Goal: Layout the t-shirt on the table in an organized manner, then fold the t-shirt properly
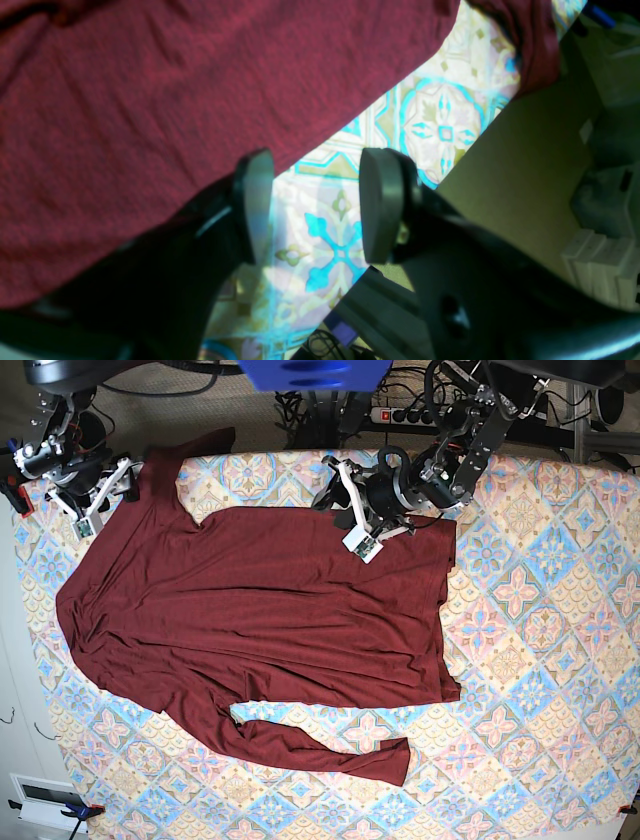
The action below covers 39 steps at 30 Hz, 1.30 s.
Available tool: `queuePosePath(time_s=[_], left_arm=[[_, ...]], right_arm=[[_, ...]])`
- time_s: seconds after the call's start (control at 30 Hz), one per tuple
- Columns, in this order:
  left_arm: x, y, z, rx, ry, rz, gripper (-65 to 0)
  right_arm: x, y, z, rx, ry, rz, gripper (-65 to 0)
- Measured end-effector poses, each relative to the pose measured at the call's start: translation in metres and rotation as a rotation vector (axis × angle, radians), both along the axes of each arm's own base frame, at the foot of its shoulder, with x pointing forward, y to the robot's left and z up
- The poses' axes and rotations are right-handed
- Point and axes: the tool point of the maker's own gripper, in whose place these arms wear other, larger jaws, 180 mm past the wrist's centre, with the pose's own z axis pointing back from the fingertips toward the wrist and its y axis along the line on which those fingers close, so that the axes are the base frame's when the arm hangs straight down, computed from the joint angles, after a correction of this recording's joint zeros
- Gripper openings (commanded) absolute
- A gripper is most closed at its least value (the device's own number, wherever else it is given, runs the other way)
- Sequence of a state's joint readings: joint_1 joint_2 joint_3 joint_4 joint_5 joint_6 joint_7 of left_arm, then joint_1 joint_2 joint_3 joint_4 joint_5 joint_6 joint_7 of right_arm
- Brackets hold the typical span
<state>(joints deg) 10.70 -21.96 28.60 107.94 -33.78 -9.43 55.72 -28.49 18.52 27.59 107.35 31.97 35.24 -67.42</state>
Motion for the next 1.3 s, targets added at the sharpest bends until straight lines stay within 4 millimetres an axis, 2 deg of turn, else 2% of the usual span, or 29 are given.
queuePosePath(time_s=[0.17,0.33,0.43,0.6,0.7,0.8,0.87,0.97,1.13,1.2,1.3], left_arm=[[-0.001,-0.001,0.000,-0.001,0.003,-0.002,-37.2],[-0.001,0.001,-0.001,0.003,0.003,-0.002,-37.3],[-0.001,-0.001,0.000,0.000,0.004,-0.003,-37.3],[0.006,0.001,0.003,0.005,-0.014,0.000,-37.3],[0.005,0.000,0.003,0.004,-0.013,-0.004,-37.3],[0.006,0.003,0.002,0.011,-0.015,-0.004,-37.3],[0.006,0.006,0.001,0.019,-0.014,-0.006,-37.3],[0.005,0.009,-0.001,0.027,-0.012,-0.007,-37.3],[0.005,0.008,0.000,0.024,-0.012,-0.007,-37.3],[0.003,0.007,-0.001,0.025,-0.009,-0.009,-37.3],[0.002,0.006,-0.001,0.020,-0.006,-0.011,-37.3]], right_arm=[[-0.014,0.007,-0.019,0.047,0.055,-0.048,-30.9],[-0.019,0.010,-0.028,0.068,0.080,-0.049,-30.9],[-0.022,0.028,-0.038,0.088,0.114,0.000,-31.0],[-0.018,0.054,-0.042,0.124,0.113,0.076,-31.6],[-0.017,0.058,-0.043,0.124,0.113,0.094,-38.9],[-0.015,0.063,-0.042,0.151,0.109,0.094,-57.1],[-0.010,0.069,-0.038,0.195,0.096,0.082,-65.0],[0.011,0.061,-0.020,0.263,0.010,0.020,-64.8],[0.067,0.030,0.036,0.356,-0.248,-0.093,-65.0],[0.080,0.022,0.047,0.345,-0.293,-0.106,-65.0],[0.103,0.021,0.061,0.359,-0.354,-0.106,-65.0]])
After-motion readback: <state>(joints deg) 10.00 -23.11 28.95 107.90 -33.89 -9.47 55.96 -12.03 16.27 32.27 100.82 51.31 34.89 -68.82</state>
